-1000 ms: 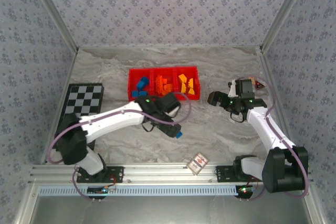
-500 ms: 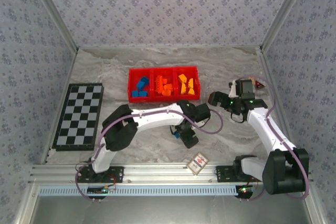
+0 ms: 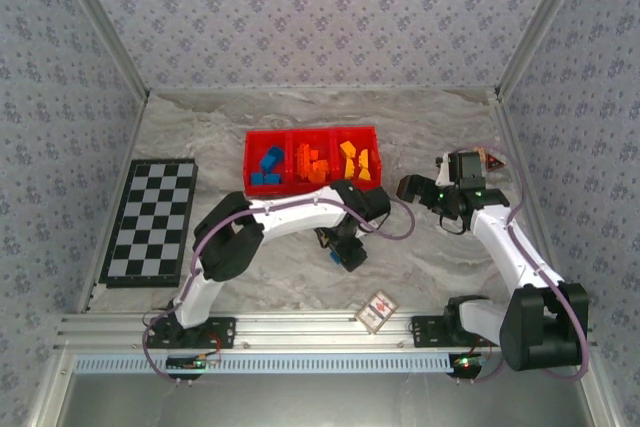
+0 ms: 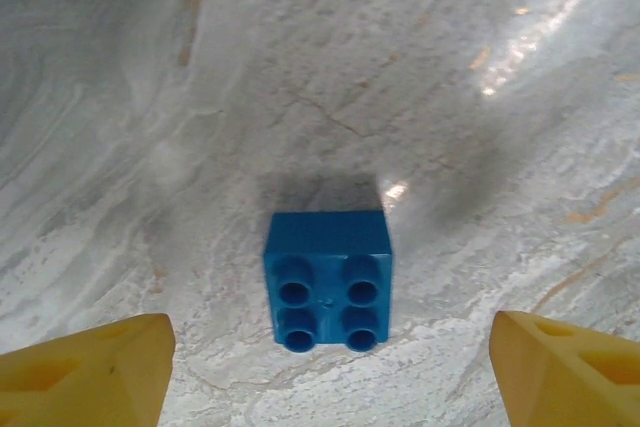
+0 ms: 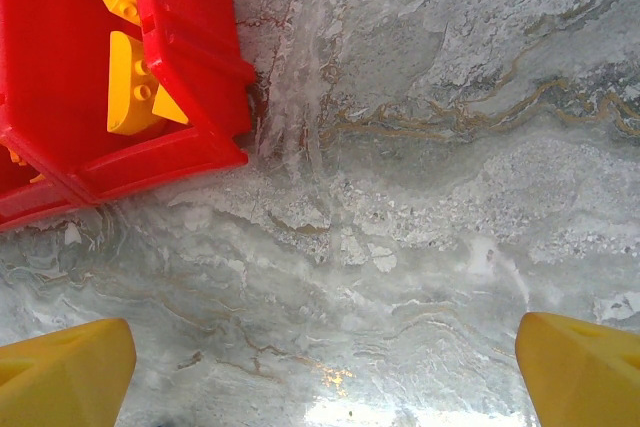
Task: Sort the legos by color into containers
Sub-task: Pick up the lego from the middle-left of the table.
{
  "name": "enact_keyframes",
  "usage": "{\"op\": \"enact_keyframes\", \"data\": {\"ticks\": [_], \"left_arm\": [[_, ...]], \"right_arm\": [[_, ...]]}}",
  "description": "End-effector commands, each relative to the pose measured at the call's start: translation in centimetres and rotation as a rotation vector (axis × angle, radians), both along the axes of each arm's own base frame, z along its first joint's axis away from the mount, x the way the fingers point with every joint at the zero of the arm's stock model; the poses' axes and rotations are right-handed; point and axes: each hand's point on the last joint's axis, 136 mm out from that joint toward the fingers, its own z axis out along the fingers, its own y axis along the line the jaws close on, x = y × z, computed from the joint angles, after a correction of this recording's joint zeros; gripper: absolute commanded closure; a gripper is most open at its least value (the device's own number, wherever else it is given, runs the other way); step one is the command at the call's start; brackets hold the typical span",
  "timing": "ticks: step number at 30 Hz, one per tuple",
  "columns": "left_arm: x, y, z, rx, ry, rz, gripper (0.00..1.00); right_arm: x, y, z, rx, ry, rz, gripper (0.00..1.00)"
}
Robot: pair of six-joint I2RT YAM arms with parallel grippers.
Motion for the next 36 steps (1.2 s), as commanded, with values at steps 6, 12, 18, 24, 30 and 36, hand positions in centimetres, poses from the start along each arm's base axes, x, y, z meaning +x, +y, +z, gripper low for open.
{"op": "enact_keyframes", "data": {"ticks": [6,12,18,24,30,36], "left_arm": [[-0.1,1.2,-1.4,0.016,0.074,0.075,0.28],[-0.5,0.5,-1.8,-0.007,0.093,0.073,0.30],[-1.1,0.1,-2.1,-0.005,0.100,0.050,0.30],[-1.3,0.5,-2.8,0.017,0.110,0.056,0.30],[-1.2,0.4,-2.8,0.016,0.110,0.068,0.41],[-1.1,1.0,-3.3,0.036,0.110,0.094,0.50]], "right_arm": [[0.0,-0.1,0.3,-0.007,0.004,-0.006,0.00],[0.0,-0.1,0.3,-0.005,0.005,-0.005,0.00],[0.1,-0.1,0.3,-0.006,0.006,-0.008,0.00],[0.1,-0.1,0.2,-0.005,0.008,-0.007,0.00],[0.1,-0.1,0.2,-0.004,0.009,-0.008,0.00],[0.1,-0.1,0.1,-0.005,0.011,-0.008,0.00]]}}
